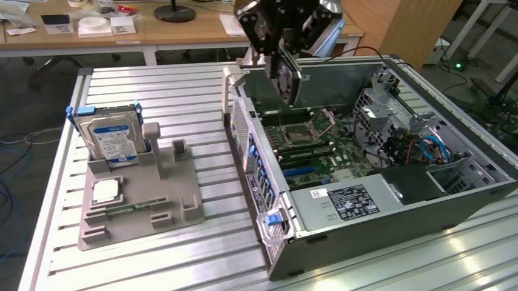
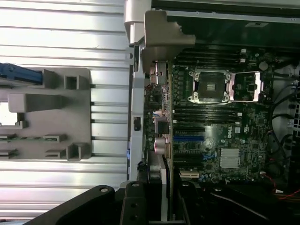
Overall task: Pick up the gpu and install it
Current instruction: 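Pick up the gpu and move the gpu toward the slot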
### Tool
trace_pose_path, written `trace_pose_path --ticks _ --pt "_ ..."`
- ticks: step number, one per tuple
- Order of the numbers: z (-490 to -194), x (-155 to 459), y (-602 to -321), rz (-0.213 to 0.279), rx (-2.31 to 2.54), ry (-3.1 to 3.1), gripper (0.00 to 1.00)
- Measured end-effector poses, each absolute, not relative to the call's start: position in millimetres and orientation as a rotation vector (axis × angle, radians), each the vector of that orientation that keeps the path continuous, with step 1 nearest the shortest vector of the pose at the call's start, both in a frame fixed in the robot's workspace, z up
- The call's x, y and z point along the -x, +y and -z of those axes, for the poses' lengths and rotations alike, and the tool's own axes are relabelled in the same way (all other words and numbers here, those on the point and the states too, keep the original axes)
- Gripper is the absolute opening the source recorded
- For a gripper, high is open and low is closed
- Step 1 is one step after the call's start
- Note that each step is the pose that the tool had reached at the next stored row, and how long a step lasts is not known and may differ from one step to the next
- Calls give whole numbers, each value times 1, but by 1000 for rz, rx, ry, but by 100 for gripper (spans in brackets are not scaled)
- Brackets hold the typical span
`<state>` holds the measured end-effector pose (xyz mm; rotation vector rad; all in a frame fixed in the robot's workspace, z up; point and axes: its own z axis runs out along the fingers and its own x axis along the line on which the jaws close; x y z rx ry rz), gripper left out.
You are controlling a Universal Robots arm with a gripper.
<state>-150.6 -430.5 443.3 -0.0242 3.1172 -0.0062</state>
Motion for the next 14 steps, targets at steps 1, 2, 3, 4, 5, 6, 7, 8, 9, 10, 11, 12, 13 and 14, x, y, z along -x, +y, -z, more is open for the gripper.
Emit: trace_pose_path --ticks 1,2,3,4,5,6,7,8,9,10,11,12,13,14 --pt "-443 146 -430 6 24 3117 28" --pt "-443 142 -430 6 24 3117 28" --pt "-443 139 -430 5 24 3118 28" --pt "-443 135 -430 4 24 3119 28" --pt "-442 132 -430 3 24 3120 28" --pt "-442 129 -430 2 24 3121 28" --pt "-442 126 -430 2 24 3122 28" --pt "-442 123 -430 2 24 3123 28" --pt "-442 120 -430 2 24 3123 28" --pt "-442 117 -430 2 24 3124 28" --pt "-442 114 -430 2 24 3125 28" --pt "-442 110 -430 2 24 3126 28" --pt "-442 107 -430 2 24 3128 28" --pt "-442 104 -430 2 24 3129 28"
